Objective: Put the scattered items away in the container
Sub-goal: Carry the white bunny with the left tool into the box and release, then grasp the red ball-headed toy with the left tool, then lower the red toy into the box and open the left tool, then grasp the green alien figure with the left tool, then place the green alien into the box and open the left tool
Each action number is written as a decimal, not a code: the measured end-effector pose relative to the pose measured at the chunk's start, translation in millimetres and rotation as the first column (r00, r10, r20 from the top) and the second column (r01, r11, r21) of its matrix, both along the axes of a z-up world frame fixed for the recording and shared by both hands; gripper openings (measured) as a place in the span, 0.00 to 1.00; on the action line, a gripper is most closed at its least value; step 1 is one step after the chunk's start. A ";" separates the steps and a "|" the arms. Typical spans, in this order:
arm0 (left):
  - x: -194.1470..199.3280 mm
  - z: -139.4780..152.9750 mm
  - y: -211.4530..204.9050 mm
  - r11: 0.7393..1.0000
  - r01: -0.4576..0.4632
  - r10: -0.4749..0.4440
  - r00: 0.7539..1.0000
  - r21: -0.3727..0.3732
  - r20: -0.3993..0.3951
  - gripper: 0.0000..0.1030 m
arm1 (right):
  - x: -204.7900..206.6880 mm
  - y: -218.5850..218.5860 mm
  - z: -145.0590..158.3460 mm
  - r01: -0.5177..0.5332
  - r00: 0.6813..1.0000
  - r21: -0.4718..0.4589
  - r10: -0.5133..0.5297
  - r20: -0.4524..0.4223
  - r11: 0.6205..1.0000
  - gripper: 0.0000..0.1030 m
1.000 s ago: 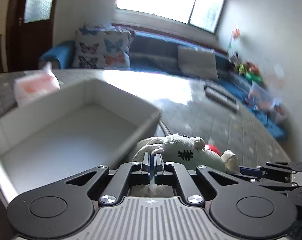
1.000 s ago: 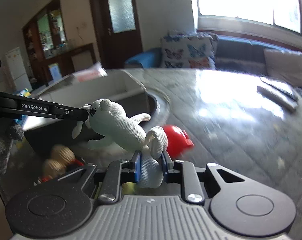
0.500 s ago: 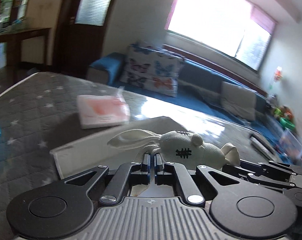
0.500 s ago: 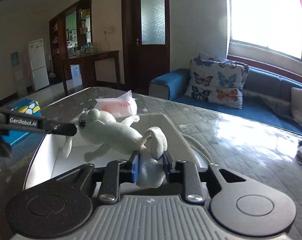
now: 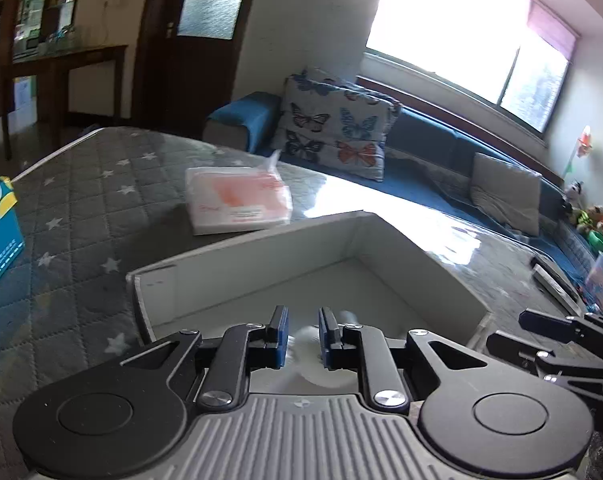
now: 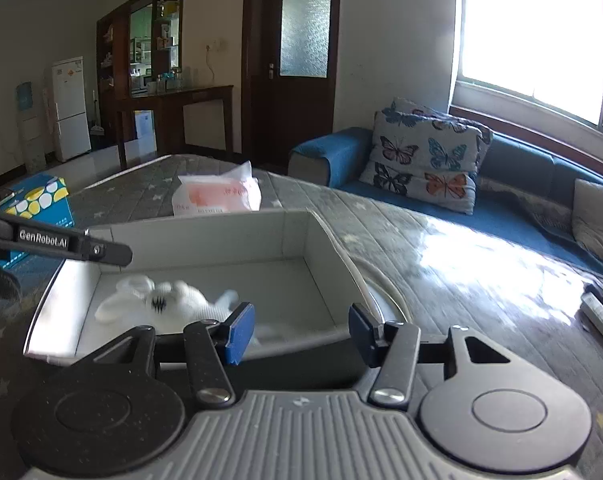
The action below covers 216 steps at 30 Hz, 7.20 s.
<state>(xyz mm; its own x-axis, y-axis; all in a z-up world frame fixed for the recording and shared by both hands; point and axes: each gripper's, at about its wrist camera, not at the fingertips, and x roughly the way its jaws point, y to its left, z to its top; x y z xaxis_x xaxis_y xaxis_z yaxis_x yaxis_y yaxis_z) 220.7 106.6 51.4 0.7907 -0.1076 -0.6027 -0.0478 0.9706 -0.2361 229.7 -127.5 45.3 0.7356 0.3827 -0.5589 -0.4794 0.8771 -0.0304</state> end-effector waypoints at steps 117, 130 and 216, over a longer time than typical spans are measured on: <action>94.6 -38.2 -28.8 0.895 0.157 -0.236 0.961 -0.418 -0.145 0.38 | 60.2 35.6 -42.0 -0.080 0.990 -0.010 0.078 -0.115 0.997 0.55; 47.4 -10.6 -48.8 0.899 0.213 -0.264 0.961 -0.383 -0.083 0.38 | -3.7 -14.0 -19.4 -0.050 0.997 0.044 0.053 -0.058 0.998 0.60; 36.2 -8.7 -13.9 0.909 0.138 -0.160 0.987 -0.392 -0.023 0.38 | 5.8 47.2 -17.3 -0.180 0.982 0.106 0.185 -0.035 0.978 0.45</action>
<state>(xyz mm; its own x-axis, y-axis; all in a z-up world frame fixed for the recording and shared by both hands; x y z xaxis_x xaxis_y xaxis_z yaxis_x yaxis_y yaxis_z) 256.8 92.7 42.7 0.7153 -0.4555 -0.5299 0.0673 0.7997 -0.5966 235.4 -80.3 28.0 0.6232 0.5646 -0.5411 -0.6306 0.7721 0.0794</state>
